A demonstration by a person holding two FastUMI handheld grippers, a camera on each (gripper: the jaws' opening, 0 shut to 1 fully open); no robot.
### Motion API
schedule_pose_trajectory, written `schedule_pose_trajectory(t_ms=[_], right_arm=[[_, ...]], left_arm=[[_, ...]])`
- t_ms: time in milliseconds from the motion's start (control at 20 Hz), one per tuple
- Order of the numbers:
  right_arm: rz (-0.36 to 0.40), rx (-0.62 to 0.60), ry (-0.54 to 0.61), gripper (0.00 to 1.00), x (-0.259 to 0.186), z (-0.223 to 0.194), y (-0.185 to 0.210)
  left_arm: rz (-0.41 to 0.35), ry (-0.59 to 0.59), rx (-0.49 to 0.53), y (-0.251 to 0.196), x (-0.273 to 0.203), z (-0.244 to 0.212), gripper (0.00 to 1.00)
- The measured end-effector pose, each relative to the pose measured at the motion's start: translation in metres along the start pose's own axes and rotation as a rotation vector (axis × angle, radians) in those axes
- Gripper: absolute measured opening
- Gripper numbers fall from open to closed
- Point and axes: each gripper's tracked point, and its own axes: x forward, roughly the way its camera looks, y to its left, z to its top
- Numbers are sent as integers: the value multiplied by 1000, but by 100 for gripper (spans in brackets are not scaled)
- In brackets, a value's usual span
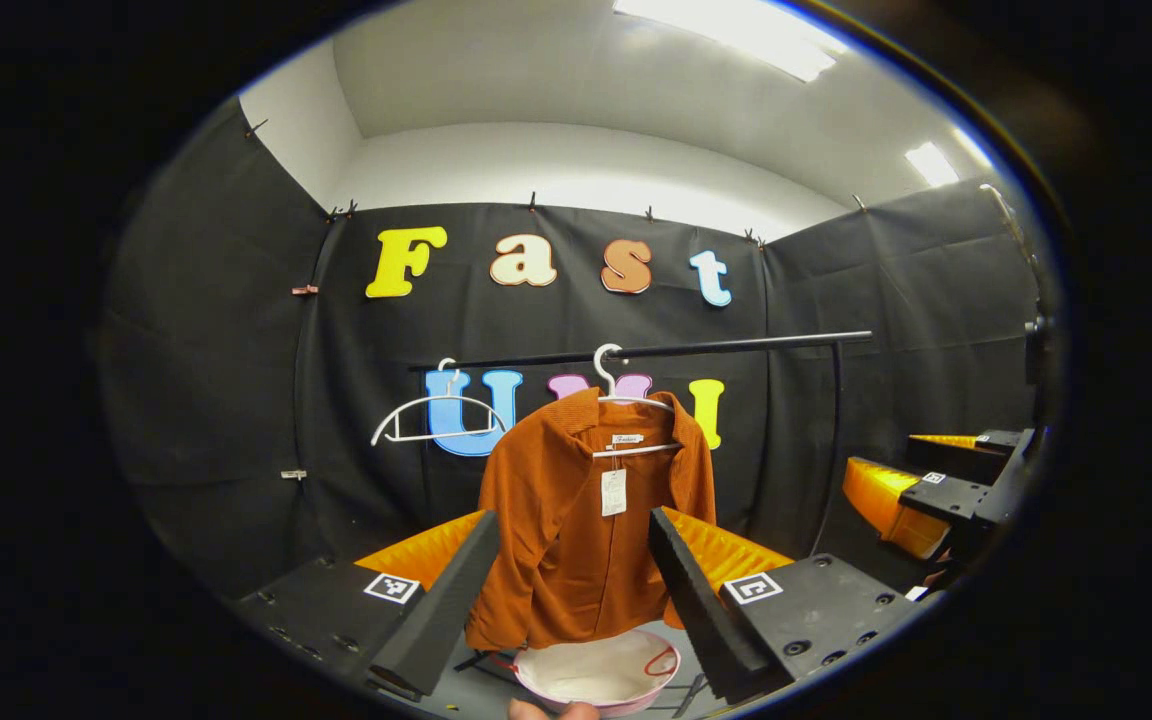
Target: Grasp the clothes on the hanger with both hands and then place them into the laundry hamper below.
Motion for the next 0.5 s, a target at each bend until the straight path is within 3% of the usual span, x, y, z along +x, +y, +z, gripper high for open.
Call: schedule_pose_trajectory(t_ms=[300, 500], right_arm=[[3, -32, 4, 98, 24, 0, 7], [31, -26, -27, 97, 76, 4, 14]], left_arm=[[-23, -3, 14, -5, 28, -1, 94], [-26, 22, 17, -6, 76, -16, 94]])
